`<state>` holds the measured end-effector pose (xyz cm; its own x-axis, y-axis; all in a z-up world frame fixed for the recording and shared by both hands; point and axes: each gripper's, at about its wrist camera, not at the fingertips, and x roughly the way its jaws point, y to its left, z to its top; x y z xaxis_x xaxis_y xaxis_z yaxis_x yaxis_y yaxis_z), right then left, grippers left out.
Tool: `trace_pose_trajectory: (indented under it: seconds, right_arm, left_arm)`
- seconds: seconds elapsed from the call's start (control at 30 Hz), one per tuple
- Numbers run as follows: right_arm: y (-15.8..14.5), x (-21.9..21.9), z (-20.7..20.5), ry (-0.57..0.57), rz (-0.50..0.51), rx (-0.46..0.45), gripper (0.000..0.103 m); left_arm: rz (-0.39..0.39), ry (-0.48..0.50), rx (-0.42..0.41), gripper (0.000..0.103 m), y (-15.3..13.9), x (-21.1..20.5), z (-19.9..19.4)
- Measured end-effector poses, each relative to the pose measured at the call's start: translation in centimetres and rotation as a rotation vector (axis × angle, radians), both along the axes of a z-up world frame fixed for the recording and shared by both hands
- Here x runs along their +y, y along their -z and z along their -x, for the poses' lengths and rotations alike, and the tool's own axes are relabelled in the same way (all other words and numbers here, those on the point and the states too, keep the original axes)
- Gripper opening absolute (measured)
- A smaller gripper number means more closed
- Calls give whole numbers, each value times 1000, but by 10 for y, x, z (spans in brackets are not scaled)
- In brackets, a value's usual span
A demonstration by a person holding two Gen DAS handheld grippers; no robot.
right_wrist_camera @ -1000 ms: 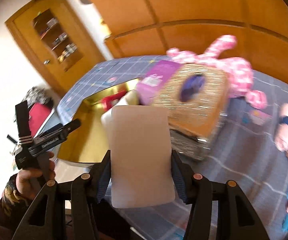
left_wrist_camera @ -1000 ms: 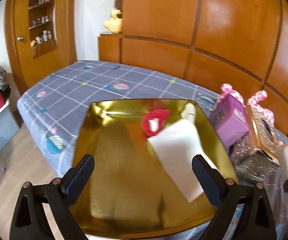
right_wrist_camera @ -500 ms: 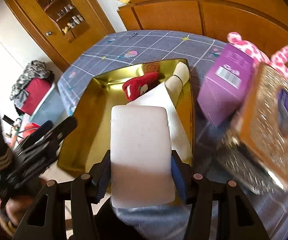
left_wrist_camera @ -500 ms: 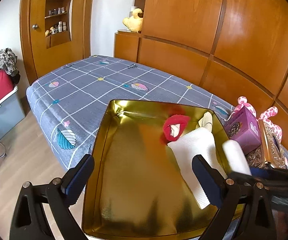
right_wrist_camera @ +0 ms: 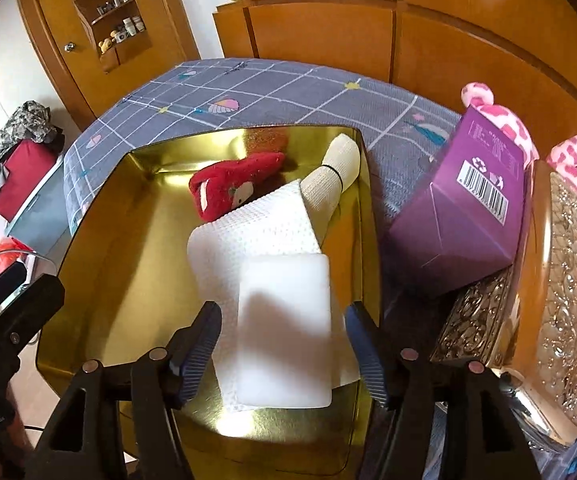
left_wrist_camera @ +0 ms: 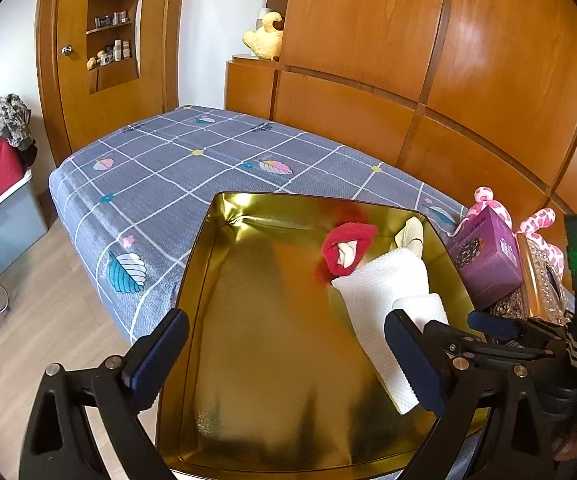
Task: Organize soft objects
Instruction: 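Carry the white pad to the gold tray and lower it with the right gripper, then move both tools back toward the pile of soft items on the bed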
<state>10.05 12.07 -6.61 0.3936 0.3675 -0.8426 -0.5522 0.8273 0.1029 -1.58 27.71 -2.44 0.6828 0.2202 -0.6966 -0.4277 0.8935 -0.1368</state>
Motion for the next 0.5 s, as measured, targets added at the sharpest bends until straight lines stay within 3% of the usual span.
trace_pose_trajectory:
  seconds: [0.5]
  right_arm:
    - [-35, -21, 41, 16, -26, -184, 66]
  left_arm:
    - [-52, 26, -31, 99, -9, -13, 4]
